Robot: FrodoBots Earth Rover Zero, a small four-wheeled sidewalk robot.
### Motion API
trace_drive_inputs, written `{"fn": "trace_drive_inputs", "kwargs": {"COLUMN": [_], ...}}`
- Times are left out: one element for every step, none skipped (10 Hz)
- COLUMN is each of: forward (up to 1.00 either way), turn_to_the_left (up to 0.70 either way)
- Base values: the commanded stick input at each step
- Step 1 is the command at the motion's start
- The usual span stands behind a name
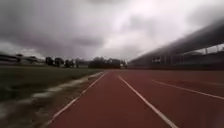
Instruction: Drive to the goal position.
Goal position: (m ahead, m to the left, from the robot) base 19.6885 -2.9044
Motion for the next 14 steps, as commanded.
{"fn": "trace_drive_inputs", "kwargs": {"forward": [0.70, 0.70, 0.70, 0.70, 0.70, 0.70, 0.70, 0.70, 0.70, 0.70, 0.70, 0.70, 0.70, 0.70], "turn_to_the_left": [0.00, 0.00, 0.00, 0.00, 0.00, 0.00, 0.00, 0.00, 0.03, 0.00, 0.00, 0.02, 0.05, 0.05]}}
